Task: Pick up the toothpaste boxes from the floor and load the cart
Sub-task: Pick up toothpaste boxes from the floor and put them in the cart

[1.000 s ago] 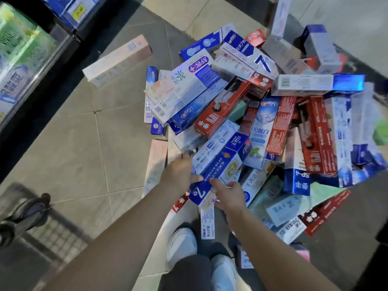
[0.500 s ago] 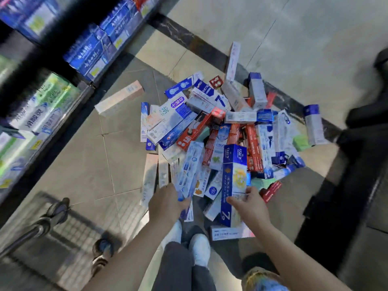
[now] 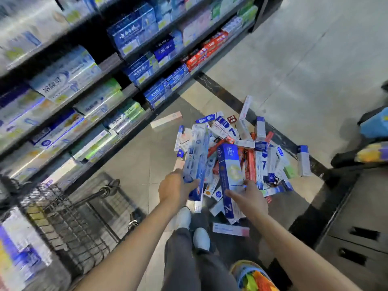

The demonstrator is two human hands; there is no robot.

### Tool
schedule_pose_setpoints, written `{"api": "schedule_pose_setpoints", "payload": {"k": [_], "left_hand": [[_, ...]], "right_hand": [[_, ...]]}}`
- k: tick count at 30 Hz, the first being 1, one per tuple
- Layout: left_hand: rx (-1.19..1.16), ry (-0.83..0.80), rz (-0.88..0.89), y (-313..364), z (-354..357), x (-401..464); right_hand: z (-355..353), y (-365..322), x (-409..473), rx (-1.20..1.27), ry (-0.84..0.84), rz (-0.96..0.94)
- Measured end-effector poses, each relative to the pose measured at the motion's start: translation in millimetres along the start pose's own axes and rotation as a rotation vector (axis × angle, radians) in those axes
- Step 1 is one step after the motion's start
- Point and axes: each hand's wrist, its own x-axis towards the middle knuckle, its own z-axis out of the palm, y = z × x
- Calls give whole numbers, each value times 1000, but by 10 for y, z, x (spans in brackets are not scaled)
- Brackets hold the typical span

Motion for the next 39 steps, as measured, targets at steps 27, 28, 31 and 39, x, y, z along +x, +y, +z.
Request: {"api": "schedule_pose_setpoints", "payload": {"k": [27, 28, 31, 39], "left_hand": [[-367, 648, -550, -2915, -2477, -2347], [-381, 644, -548, -3074, -2495, -2347], [-383, 572, -606, -3476, -2537, -2300], [-407, 248, -610, -4026, -2297, -1747]], "right_hand": [[1992, -2739, -2859, -294, -385, -808], [2124, -2787, -2928, -313, -384, -810], [2502, -2858, -3059, -385, -340, -787], [3347, -2851, -2808, -534, -252, -559]]}}
